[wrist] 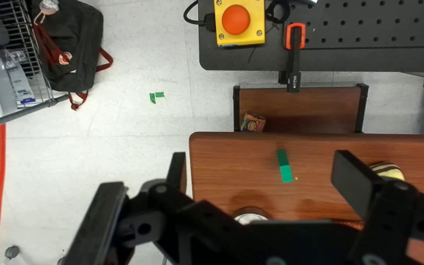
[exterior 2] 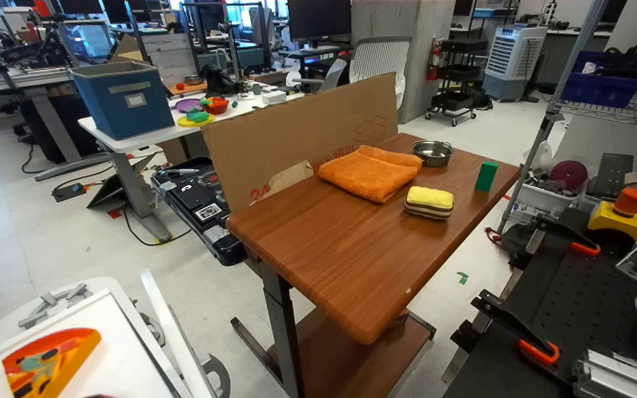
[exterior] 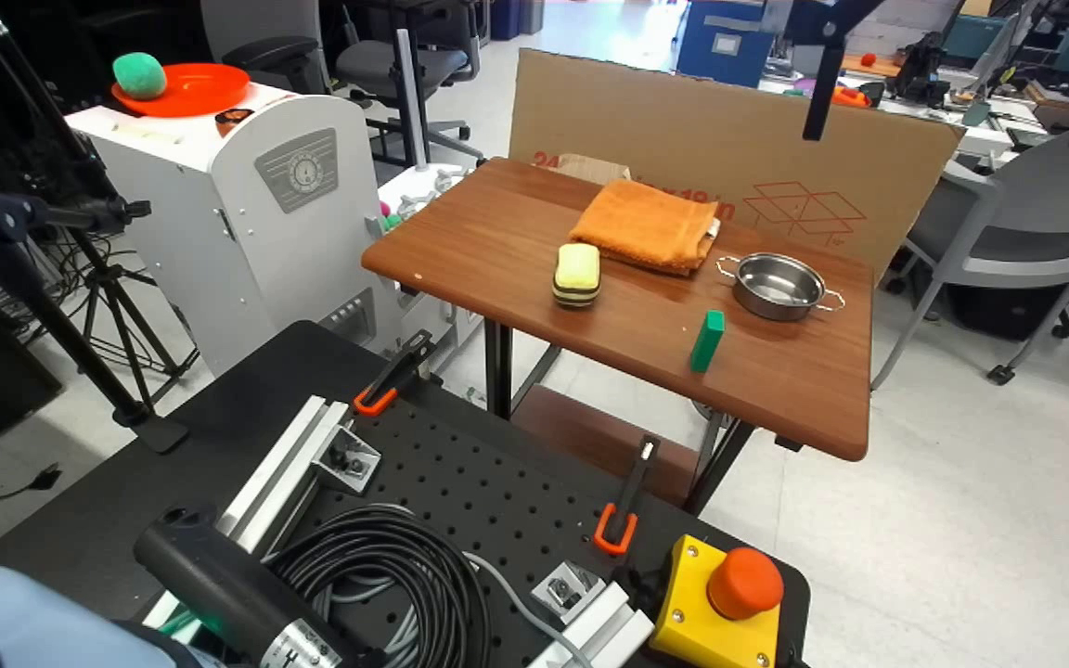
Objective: Move the yellow object to the left
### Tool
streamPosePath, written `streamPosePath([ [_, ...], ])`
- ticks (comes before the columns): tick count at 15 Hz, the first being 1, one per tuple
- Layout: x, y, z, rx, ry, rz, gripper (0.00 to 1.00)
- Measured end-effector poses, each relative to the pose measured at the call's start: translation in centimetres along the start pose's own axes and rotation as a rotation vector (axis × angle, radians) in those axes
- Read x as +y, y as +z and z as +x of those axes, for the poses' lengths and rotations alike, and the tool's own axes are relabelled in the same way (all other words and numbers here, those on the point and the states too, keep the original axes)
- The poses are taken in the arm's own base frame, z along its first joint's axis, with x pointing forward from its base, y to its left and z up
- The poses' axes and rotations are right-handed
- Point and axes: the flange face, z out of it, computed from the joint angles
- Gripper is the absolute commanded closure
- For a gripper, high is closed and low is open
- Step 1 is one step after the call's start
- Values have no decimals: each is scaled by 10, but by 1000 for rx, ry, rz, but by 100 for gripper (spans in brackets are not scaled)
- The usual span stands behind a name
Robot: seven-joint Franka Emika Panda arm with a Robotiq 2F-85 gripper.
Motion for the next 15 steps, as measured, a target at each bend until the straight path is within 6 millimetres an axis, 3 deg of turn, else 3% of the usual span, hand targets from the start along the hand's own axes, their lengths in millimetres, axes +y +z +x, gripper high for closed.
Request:
streamPosePath([
  [10,-1,1,0,-5,6,1,0],
  [13,-14,22,12,-57,-1,29,0],
  [15,-39,44,31,-98,-43,105,0],
])
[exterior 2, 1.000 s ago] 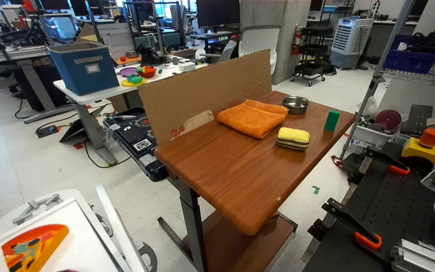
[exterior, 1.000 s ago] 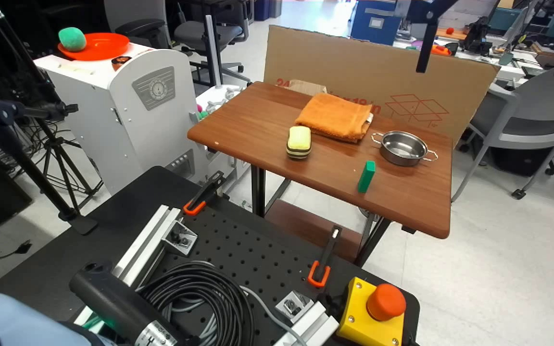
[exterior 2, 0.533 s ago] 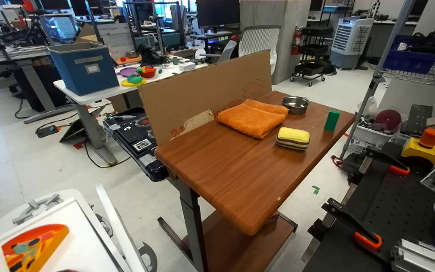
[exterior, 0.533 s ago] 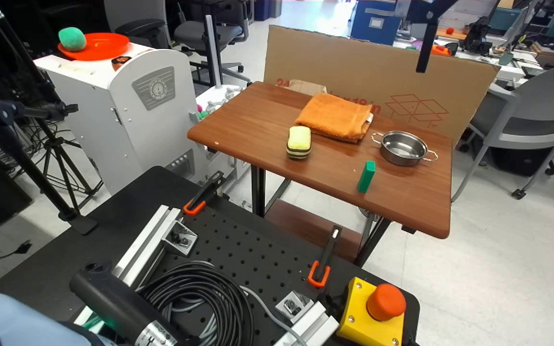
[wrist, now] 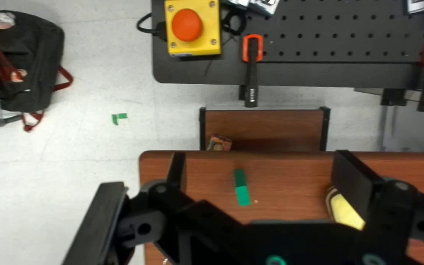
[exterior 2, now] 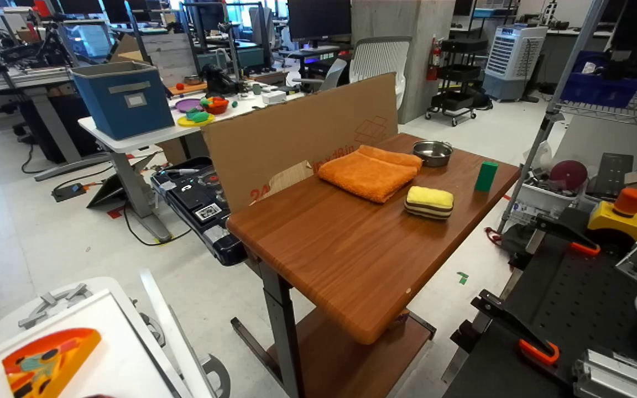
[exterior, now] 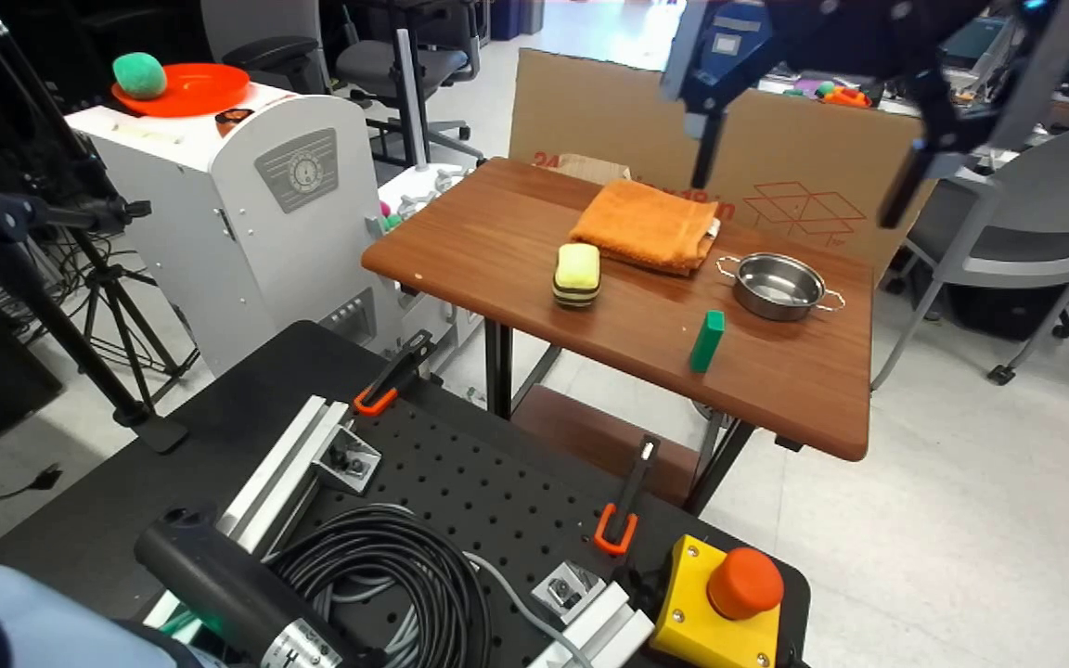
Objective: Move the yellow object to the left
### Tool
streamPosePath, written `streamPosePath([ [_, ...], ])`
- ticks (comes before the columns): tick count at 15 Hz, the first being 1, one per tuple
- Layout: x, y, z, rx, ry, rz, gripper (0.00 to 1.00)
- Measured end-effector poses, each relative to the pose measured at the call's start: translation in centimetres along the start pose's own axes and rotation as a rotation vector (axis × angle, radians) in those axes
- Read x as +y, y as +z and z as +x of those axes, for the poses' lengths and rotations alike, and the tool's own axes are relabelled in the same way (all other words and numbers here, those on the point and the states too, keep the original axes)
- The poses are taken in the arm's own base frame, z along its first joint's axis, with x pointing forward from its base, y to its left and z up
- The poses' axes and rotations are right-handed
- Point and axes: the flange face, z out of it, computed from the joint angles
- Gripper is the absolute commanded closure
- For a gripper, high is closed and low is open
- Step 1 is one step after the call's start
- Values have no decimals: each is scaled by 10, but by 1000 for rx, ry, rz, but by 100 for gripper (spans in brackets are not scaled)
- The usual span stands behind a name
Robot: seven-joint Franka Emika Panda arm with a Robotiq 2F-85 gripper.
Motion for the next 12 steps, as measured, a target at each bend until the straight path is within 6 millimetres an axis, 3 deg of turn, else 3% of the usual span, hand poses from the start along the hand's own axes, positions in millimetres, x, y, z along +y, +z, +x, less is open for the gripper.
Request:
streamPosePath([
  [4,-53,38,48,-73,-123,132,0],
  [7,-87,67,80,-109,-197,124,0],
  [12,-127,106,119,-119,-282,67,0],
])
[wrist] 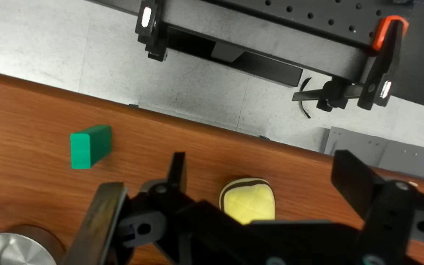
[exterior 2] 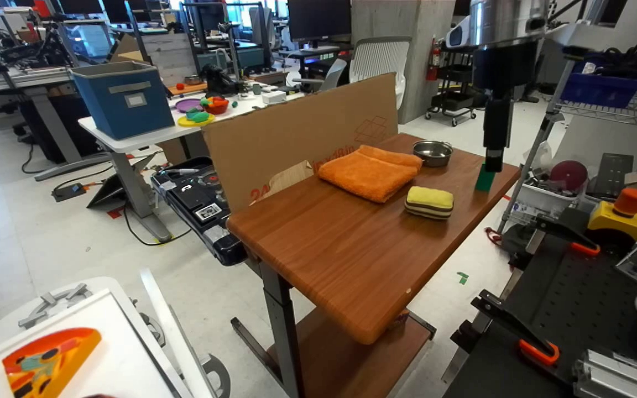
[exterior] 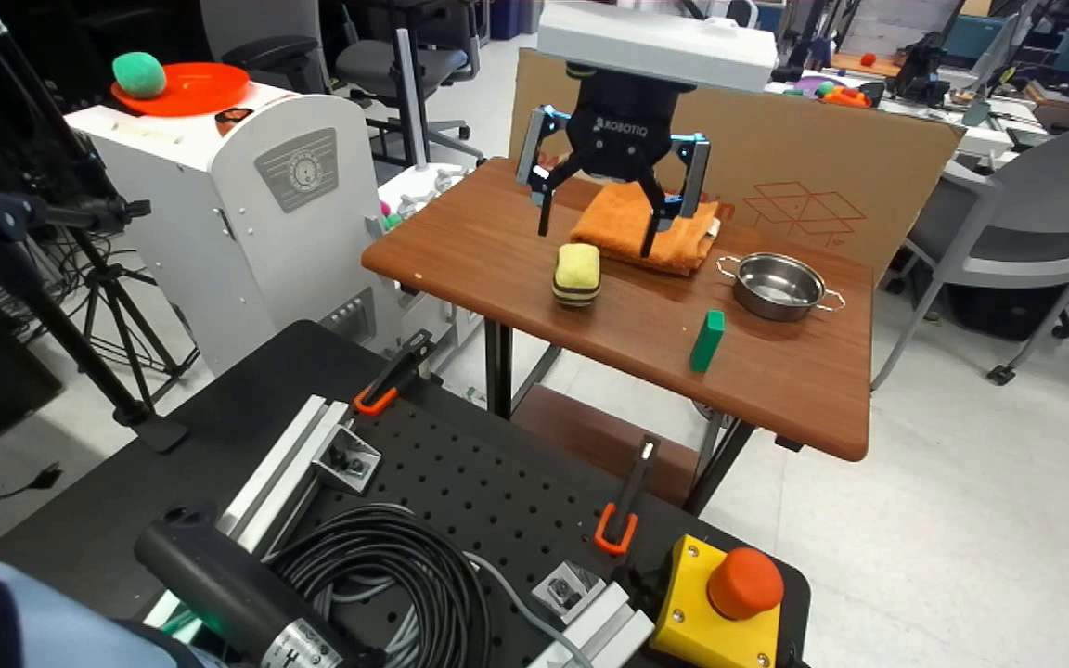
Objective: Move the yellow object to the left
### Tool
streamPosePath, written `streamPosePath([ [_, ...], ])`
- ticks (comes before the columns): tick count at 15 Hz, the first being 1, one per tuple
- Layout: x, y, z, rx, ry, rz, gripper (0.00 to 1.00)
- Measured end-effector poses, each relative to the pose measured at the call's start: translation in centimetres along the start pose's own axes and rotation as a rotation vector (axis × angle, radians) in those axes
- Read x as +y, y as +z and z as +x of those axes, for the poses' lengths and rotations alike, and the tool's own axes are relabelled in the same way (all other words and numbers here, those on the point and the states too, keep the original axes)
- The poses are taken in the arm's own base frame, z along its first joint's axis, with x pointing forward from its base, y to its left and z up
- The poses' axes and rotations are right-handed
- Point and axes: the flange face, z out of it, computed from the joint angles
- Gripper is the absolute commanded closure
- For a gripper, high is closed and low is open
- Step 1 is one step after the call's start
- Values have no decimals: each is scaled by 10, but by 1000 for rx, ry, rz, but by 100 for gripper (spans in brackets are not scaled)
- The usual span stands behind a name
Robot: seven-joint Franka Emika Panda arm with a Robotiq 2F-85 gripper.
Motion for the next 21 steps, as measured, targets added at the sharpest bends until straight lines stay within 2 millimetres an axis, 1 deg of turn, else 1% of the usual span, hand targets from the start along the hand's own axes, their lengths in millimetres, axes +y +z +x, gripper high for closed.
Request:
streamPosePath([
  [2,-6,12,13,-7,-21,-30,0],
  [5,-7,30,30,-16,-32,-79,0],
  [8,-10,58,51,-30,-31,-92,0],
  [11,-18,83,72,-51,-39,-85,0],
  [12,-21,89,79,-54,-40,-84,25],
  [13,-24,93,86,-52,-39,-86,26],
  [16,-32,99,100,-32,-48,-108,50],
  [21,-45,91,104,-19,-75,-156,87],
])
